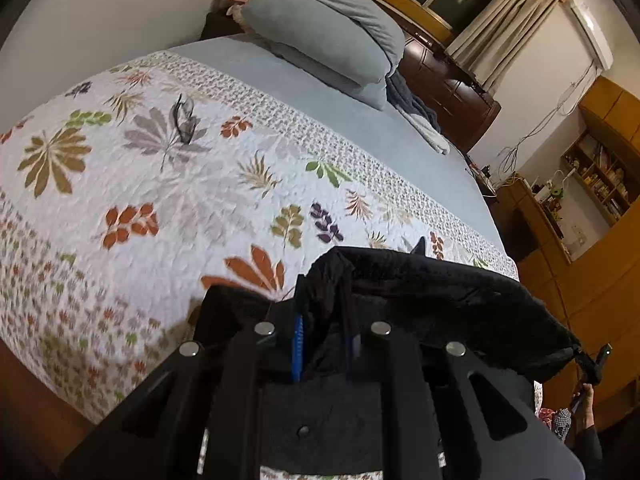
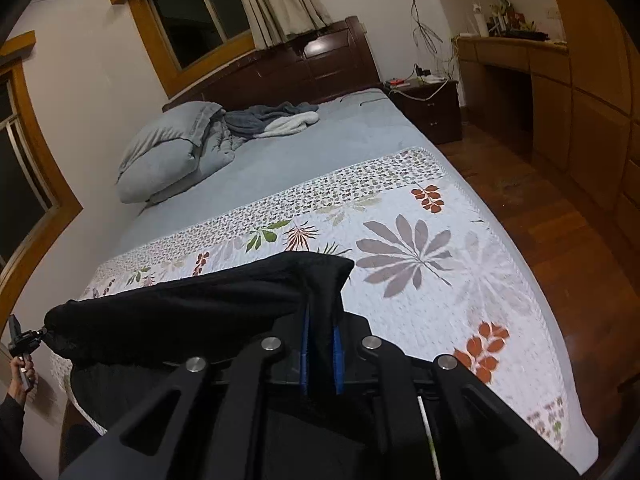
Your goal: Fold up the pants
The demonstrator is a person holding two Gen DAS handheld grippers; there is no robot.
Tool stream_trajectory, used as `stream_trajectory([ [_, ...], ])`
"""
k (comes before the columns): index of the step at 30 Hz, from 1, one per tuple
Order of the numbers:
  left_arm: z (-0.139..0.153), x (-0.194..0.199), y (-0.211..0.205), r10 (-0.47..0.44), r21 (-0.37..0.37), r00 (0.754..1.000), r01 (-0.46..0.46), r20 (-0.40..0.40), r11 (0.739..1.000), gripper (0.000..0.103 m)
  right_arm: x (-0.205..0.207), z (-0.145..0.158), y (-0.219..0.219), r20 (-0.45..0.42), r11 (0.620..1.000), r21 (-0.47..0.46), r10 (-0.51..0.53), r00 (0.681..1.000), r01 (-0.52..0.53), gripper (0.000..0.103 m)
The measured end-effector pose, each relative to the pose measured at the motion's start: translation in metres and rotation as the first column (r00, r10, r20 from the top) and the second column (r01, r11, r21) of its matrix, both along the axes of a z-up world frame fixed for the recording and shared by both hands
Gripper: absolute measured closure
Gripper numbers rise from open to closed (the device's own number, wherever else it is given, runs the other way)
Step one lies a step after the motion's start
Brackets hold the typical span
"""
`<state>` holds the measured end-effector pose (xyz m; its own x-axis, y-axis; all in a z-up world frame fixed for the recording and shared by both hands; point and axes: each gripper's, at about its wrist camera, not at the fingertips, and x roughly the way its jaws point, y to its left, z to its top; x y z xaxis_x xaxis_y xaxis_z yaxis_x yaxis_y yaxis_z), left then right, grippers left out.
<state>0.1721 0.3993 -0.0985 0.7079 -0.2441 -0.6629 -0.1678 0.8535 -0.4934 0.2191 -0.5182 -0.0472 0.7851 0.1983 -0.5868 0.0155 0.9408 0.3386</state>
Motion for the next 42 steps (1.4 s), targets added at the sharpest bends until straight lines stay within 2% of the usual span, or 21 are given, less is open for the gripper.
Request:
stream_trajectory([
  [11, -0.034, -0.043, 0.000, -0.008, 0.001, 0.999, 0.008, -0.038, 1.000, 0.090, -0.078, -0.014, 0.013, 0.052, 0.999, 0.000, -0.047, 0.998, 0.047, 0.087],
  [17, -0.049, -0.056, -0.013, -0.053, 0.066, 0.995, 0.058, -0.079, 0.996, 0.089, -0.108, -0.031, 0.028, 0.055, 0.998, -0.003, -0.059, 0.997, 0.059, 0.077],
  [20, -0.057, -0.063, -0.014, -0.054, 0.087, 0.994, 0.063, -0.099, 0.994, 0.088, -0.120, -0.043, 0.028, 0.051, 0.996, 0.021, -0.082, 0.995, 0.081, 0.067],
  [24, -0.071, -0.072, -0.014, -0.053, 0.124, 0.989, 0.070, -0.139, 0.990, 0.082, -0.135, -0.063, 0.028, 0.013, 0.992, 0.057, -0.114, 0.993, 0.113, 0.065],
  [26, -0.079, -0.077, -0.014, -0.046, 0.148, 0.986, 0.070, -0.162, 0.987, 0.078, -0.144, -0.073, 0.026, -0.004, 0.986, 0.084, -0.141, 0.990, 0.141, 0.059],
  [28, -0.084, -0.082, -0.012, -0.035, 0.153, 0.984, 0.063, -0.176, 0.986, 0.070, -0.154, -0.083, 0.022, -0.026, 0.976, 0.116, -0.184, 0.983, 0.186, 0.042],
  [30, -0.088, -0.089, -0.008, -0.004, 0.169, 0.981, 0.038, -0.195, 0.985, 0.060, -0.161, -0.092, 0.018, -0.044, 0.965, 0.151, -0.208, 0.977, 0.212, 0.039],
  [31, -0.089, -0.093, -0.005, 0.014, 0.183, 0.979, 0.025, -0.206, 0.983, 0.059, -0.164, -0.097, 0.016, -0.060, 0.959, 0.176, -0.217, 0.974, 0.224, 0.037],
  [34, -0.087, -0.104, 0.001, 0.101, 0.272, 0.967, -0.034, -0.234, 0.962, 0.061, -0.174, -0.119, 0.005, -0.134, 0.903, 0.347, -0.220, 0.966, 0.254, 0.033],
  [37, -0.070, -0.120, 0.013, 0.207, 0.310, 0.960, -0.142, -0.188, 0.940, 0.060, -0.185, -0.138, -0.001, -0.141, 0.810, 0.534, -0.198, 0.970, 0.243, 0.031],
  [39, -0.048, -0.132, 0.016, 0.273, 0.330, 0.956, -0.225, -0.106, 0.917, 0.058, -0.186, -0.151, -0.002, -0.135, 0.729, 0.649, -0.169, 0.976, 0.216, 0.028],
  [42, -0.013, -0.140, 0.006, 0.292, 0.313, 0.956, -0.287, 0.032, 0.905, 0.047, -0.183, -0.153, 0.000, -0.113, 0.665, 0.720, -0.166, 0.980, 0.196, 0.028],
])
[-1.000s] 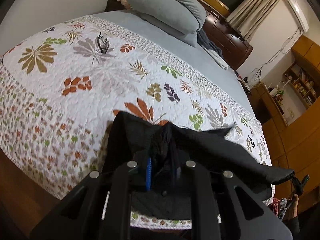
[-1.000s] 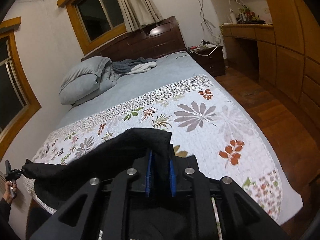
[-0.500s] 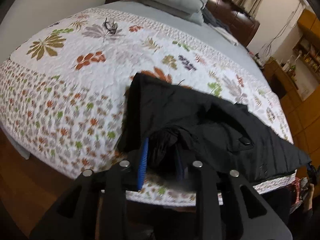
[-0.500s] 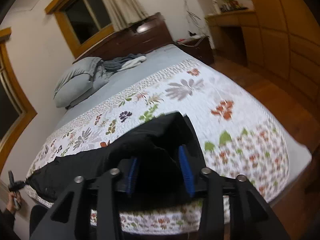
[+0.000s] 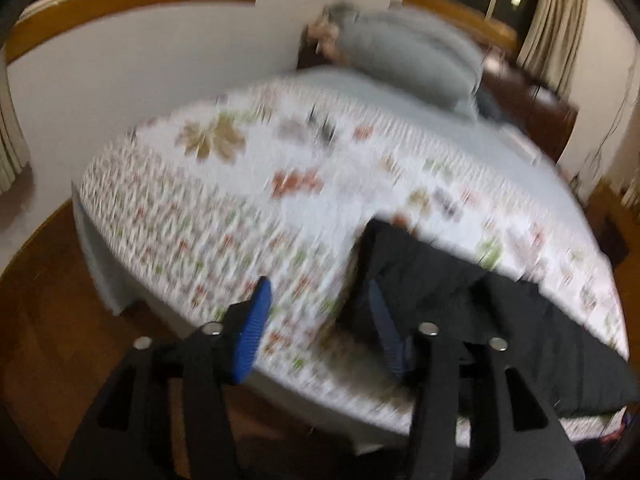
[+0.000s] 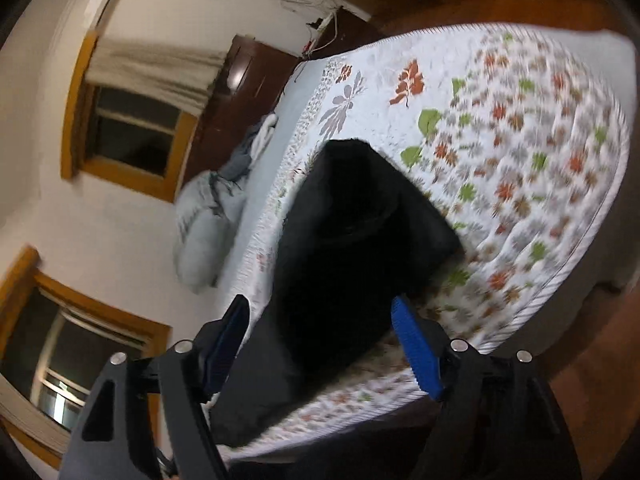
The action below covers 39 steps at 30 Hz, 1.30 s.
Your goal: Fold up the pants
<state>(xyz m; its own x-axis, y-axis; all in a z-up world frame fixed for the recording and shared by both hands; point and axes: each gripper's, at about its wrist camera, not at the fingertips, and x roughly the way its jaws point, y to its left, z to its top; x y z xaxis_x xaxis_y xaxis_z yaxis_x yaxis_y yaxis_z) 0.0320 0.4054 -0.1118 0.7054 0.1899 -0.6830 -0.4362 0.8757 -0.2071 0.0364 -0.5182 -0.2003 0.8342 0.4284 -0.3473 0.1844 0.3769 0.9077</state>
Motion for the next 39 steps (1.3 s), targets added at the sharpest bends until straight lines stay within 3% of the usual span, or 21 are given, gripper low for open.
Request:
stream_trajectory([
  [3, 0.020, 0.013, -0.029, -0.084, 0.031, 0.995, 0.082, 0.048, 0.996, 0.036, 0.002, 0.014, 0.005, 0.045, 1.000, -0.001, -0.022, 0.999, 0.022, 0.021],
  [5, 0.018, 0.035, -0.056, -0.184, 0.043, 0.983, 0.183, 0.017, 0.982, 0.032, 0.014, 0.016, 0.006, -0.023, 0.998, -0.064, -0.020, 1.000, 0.019, 0.018],
  [7, 0.007, 0.056, -0.081, -0.249, 0.078, 0.968, 0.251, -0.035, 0.965, 0.032, 0.017, 0.008, -0.001, -0.092, 0.998, -0.044, -0.052, 0.994, 0.048, 0.018],
  [9, -0.020, 0.083, -0.110, -0.330, 0.107, 0.932, 0.348, -0.152, 0.931, 0.032, 0.010, 0.003, -0.007, -0.102, 0.995, -0.041, -0.094, 0.990, 0.090, 0.018],
  [12, -0.061, 0.105, -0.128, -0.356, 0.142, 0.888, 0.408, -0.291, 0.902, 0.032, 0.002, -0.012, -0.012, -0.143, 0.993, -0.028, -0.115, 0.983, 0.112, 0.018],
  [13, -0.076, 0.111, -0.126, -0.348, 0.123, 0.879, 0.404, -0.325, 0.907, 0.032, -0.001, -0.017, -0.013, -0.152, 0.993, -0.022, -0.118, 0.981, 0.116, 0.019],
  [16, -0.100, 0.114, -0.104, -0.295, 0.048, 0.889, 0.332, -0.351, 0.942, 0.032, 0.002, -0.030, -0.013, -0.135, 0.993, 0.011, -0.112, 0.984, 0.115, 0.031],
  [18, -0.108, 0.114, -0.096, -0.291, 0.026, 0.887, 0.321, -0.358, 0.947, 0.032, 0.016, -0.034, -0.013, -0.136, 0.994, 0.011, -0.105, 0.985, 0.107, 0.039],
  [20, -0.112, 0.114, -0.100, -0.281, 0.090, 0.878, 0.339, -0.388, 0.936, 0.032, 0.030, -0.031, -0.011, -0.129, 0.997, -0.008, -0.080, 0.988, 0.080, 0.049],
  [24, -0.117, 0.119, -0.100, -0.223, 0.170, 0.883, 0.316, -0.413, 0.934, 0.032, 0.055, -0.013, -0.006, -0.108, 0.995, -0.098, -0.045, 0.993, 0.035, 0.087],
  [28, -0.117, 0.124, -0.098, -0.187, 0.188, 0.892, 0.284, -0.411, 0.940, 0.032, 0.067, -0.002, -0.003, -0.102, 0.991, -0.130, -0.041, 0.994, 0.028, 0.089],
  [33, -0.115, 0.125, -0.096, -0.185, 0.185, 0.894, 0.279, -0.408, 0.942, 0.034, 0.055, -0.030, -0.010, -0.179, 0.991, -0.120, -0.071, 0.981, 0.050, 0.090],
  [39, -0.115, 0.123, -0.095, -0.187, 0.167, 0.897, 0.273, -0.402, 0.948, 0.034, 0.049, -0.043, -0.011, -0.194, 0.990, -0.122, -0.089, 0.977, 0.066, 0.091],
])
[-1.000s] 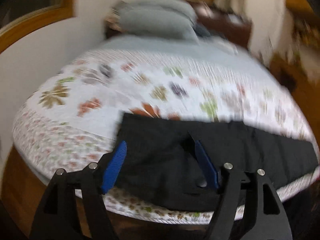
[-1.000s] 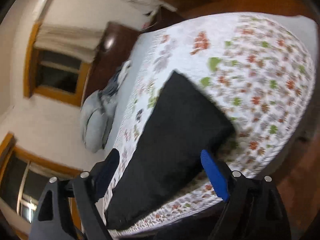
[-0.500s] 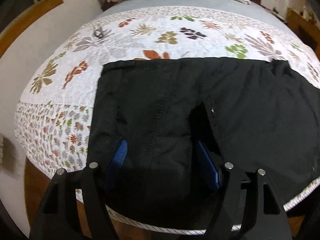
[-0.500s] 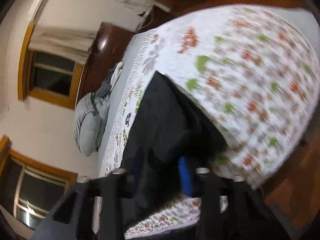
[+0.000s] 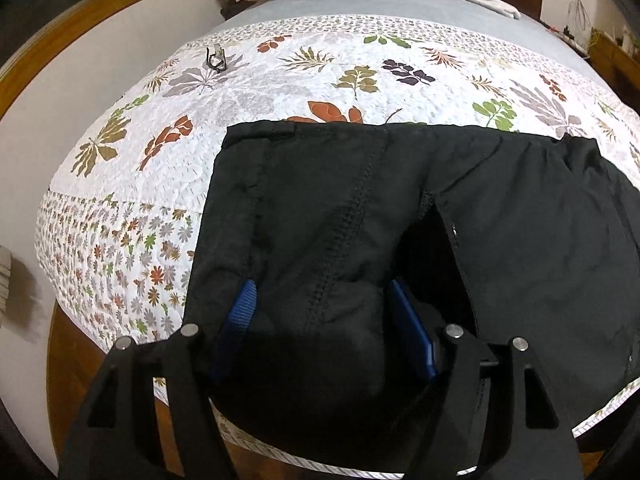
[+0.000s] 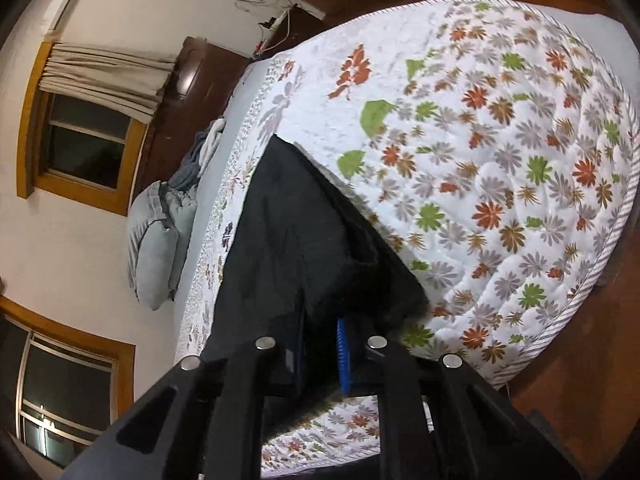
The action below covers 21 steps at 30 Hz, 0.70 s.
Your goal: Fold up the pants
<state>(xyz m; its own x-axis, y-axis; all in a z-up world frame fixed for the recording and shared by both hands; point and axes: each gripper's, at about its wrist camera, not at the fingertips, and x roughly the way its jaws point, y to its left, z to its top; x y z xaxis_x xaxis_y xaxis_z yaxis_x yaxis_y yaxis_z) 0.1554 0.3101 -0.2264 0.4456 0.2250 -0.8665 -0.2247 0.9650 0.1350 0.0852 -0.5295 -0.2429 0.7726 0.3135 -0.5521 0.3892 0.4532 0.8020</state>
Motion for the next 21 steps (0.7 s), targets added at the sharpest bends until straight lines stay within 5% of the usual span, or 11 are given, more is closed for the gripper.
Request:
stream_trajectory([
  [7, -0.001, -0.001, 0.000, 0.009, -0.016, 1.000, -0.009, 0.011, 1.000, 0.033, -0.004, -0.016, -0.004, -0.043, 0.999, 0.021, 0.025, 0.999, -0.024, 0.091],
  [10, 0.008, -0.006, 0.001, 0.005, -0.054, 0.999, -0.003, 0.038, 0.999, 0.031, -0.014, 0.000, -0.008, -0.014, 1.000, 0.012, 0.016, 1.000, -0.016, 0.069],
  [12, 0.020, -0.017, 0.003, 0.002, -0.092, 0.996, 0.007, 0.094, 0.996, 0.024, -0.033, 0.016, -0.014, -0.031, 0.997, -0.070, -0.032, 0.999, 0.030, 0.064],
  [17, 0.042, -0.050, 0.004, 0.036, -0.177, 0.971, 0.007, 0.237, 0.984, 0.014, -0.053, 0.048, -0.003, 0.028, 0.982, -0.185, -0.029, 0.999, 0.033, 0.065],
  [21, 0.038, -0.057, -0.002, 0.031, -0.200, 0.969, 0.019, 0.244, 0.980, 0.013, -0.026, 0.059, 0.024, 0.068, 0.981, -0.188, 0.059, 0.996, -0.045, 0.065],
])
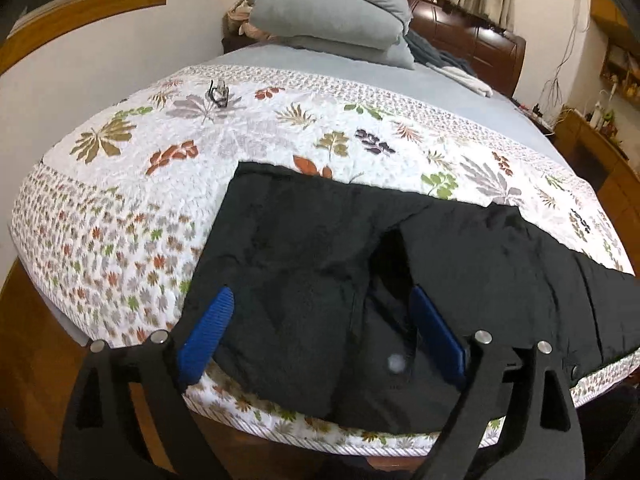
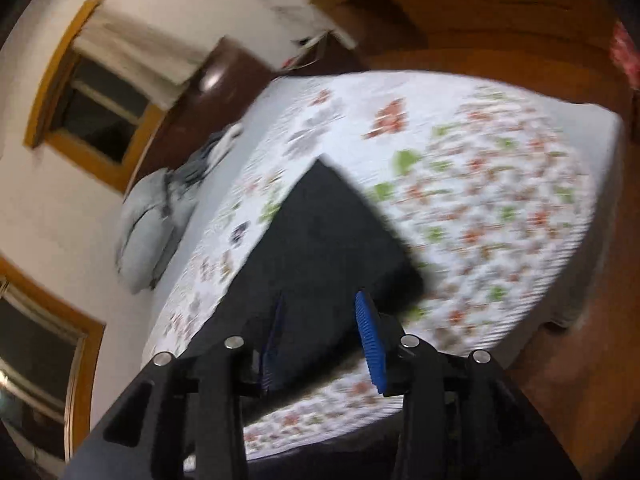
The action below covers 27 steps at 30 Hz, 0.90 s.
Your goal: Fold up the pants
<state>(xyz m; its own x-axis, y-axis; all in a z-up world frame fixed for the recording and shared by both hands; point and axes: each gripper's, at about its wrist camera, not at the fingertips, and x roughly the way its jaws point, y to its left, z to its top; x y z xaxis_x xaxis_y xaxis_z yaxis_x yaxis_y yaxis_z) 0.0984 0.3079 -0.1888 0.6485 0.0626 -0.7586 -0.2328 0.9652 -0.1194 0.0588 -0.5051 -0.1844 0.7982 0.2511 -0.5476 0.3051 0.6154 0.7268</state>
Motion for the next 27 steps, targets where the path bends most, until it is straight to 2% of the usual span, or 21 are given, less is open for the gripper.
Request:
stream_trajectory([
  [2, -0.011, 0.002, 0.001, 0.001, -0.015, 0.999, -0.002, -0.037, 1.000, 0.013, 0.015, -0.009, 0.004, -0.005, 1.000, 0.026, 0.016, 1.000, -0.016, 0.065],
  [5, -0.027, 0.007, 0.010, 0.016, -0.046, 0.996, -0.020, -0.087, 0.999, 0.013, 0.030, -0.034, -0.003, -0.071, 0.997, 0.073, -0.005, 0.997, 0.010, 0.065],
  [7, -0.032, 0.010, 0.014, 0.013, -0.065, 0.994, -0.021, -0.112, 0.998, 0.013, 0.037, -0.048, -0.008, -0.117, 0.996, 0.084, -0.002, 0.993, 0.012, 0.076],
  [9, -0.033, 0.011, 0.017, 0.011, -0.072, 0.994, -0.019, -0.105, 0.997, 0.011, 0.038, -0.048, -0.012, -0.122, 0.995, 0.095, 0.002, 0.993, 0.010, 0.079],
  [10, -0.033, 0.011, 0.016, 0.010, -0.071, 0.995, -0.017, -0.101, 0.997, 0.011, 0.034, -0.041, -0.014, -0.095, 0.994, 0.112, -0.002, 0.995, 0.013, 0.071],
  [11, -0.032, 0.010, 0.016, 0.010, -0.067, 0.996, -0.016, -0.093, 0.998, 0.011, 0.023, -0.028, -0.017, -0.028, 0.993, 0.118, -0.019, 0.999, 0.022, 0.064],
  [12, -0.031, 0.008, 0.015, 0.013, -0.065, 0.996, -0.018, -0.085, 0.998, 0.011, 0.014, -0.020, -0.021, 0.007, 0.993, 0.110, -0.035, 0.999, 0.034, 0.052],
  [13, -0.029, 0.006, 0.015, 0.017, -0.064, 0.997, -0.022, -0.069, 0.998, 0.011, 0.003, -0.014, -0.025, 0.036, 0.992, 0.114, -0.054, 0.998, 0.050, 0.047],
  [16, -0.024, 0.001, 0.015, 0.035, -0.080, 0.999, -0.038, -0.035, 0.996, 0.011, -0.018, -0.016, -0.039, 0.062, 0.982, 0.162, -0.103, 0.993, 0.092, 0.045],
  [20, -0.023, -0.001, 0.025, 0.086, -0.186, 0.996, -0.087, -0.015, 0.979, 0.010, -0.033, -0.042, -0.048, 0.059, 0.962, 0.250, -0.125, 0.990, 0.106, 0.044],
  [22, -0.024, -0.002, 0.028, 0.110, -0.237, 0.994, -0.109, -0.010, 0.965, 0.008, -0.034, -0.057, -0.050, 0.058, 0.947, 0.300, -0.139, 0.989, 0.116, 0.039],
  [24, -0.025, -0.001, 0.027, 0.127, -0.249, 0.992, -0.127, -0.016, 0.960, 0.007, -0.040, -0.073, -0.051, 0.054, 0.937, 0.327, -0.146, 0.988, 0.120, 0.037],
  [27, -0.026, 0.002, 0.023, 0.128, -0.222, 0.991, -0.132, -0.032, 0.966, 0.007, -0.032, -0.085, -0.046, 0.044, 0.927, 0.352, -0.151, 0.988, 0.126, 0.036],
])
